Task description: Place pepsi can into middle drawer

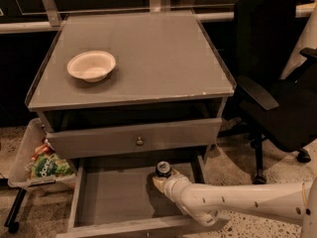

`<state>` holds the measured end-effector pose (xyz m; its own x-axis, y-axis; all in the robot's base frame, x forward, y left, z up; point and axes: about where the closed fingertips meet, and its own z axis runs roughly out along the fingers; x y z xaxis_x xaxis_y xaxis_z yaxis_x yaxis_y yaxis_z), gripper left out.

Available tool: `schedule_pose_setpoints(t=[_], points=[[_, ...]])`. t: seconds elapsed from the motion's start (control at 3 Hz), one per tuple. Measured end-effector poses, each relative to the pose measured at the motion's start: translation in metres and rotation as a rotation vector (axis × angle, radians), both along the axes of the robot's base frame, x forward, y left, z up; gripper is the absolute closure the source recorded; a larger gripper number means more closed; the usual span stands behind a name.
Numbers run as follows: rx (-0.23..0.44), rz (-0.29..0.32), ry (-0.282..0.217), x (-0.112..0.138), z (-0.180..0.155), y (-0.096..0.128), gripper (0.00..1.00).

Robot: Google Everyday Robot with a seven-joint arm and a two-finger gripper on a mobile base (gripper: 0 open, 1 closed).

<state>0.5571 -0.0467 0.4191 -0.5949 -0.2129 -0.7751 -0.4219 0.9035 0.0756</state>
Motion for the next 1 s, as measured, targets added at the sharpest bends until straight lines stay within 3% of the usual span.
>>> schedule_pose_setpoints(t=[1.0], points=[[-0.013,-0.079,-0.012,0.004,-0.025,0.006,1.00]])
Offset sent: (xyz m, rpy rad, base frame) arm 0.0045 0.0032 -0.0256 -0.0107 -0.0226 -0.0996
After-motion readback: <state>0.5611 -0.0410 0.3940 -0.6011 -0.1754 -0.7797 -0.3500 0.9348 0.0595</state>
